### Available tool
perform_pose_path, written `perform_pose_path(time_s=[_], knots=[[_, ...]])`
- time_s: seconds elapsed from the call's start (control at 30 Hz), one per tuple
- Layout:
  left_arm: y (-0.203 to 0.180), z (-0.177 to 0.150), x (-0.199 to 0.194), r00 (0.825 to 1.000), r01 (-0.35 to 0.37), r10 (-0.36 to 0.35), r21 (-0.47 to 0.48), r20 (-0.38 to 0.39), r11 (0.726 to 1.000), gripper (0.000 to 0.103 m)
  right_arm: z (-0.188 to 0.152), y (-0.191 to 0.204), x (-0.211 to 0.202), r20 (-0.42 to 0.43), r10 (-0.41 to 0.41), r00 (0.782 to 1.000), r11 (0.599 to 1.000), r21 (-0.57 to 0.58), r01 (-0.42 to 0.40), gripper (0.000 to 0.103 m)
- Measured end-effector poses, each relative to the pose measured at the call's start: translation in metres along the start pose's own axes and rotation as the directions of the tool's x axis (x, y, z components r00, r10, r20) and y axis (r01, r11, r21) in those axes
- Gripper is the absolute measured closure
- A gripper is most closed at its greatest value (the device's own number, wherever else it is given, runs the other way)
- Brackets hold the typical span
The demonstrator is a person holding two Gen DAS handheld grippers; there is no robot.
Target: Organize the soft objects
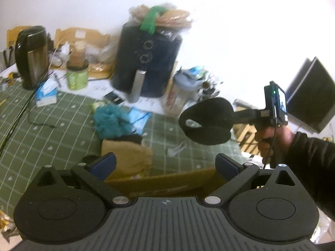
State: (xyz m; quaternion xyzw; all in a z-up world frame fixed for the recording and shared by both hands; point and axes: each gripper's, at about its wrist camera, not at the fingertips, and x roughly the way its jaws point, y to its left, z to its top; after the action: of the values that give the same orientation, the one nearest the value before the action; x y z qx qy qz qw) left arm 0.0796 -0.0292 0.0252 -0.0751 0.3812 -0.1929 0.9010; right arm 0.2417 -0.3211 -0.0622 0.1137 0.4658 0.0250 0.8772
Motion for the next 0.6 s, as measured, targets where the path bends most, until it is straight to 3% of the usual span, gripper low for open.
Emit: perform_pose_path(time_s=[0.2,0.6], knots=[[-0.004,0.008,-0.005,0.997,0.038,-0.038,-0.007,0.063,0.999,0.0,0.001,-0.019,-0.024,0.038,-0.02,0.999,0.998,0.056,0.018,0.091],[-0.004,0.016,-0.02,0.997,-0.069,0.07,-0.062,0.029,0.996,0.0,-0.016,-0.018,-0.05,0.105,0.114,0.988,0.992,0.035,-0.118,0.091]])
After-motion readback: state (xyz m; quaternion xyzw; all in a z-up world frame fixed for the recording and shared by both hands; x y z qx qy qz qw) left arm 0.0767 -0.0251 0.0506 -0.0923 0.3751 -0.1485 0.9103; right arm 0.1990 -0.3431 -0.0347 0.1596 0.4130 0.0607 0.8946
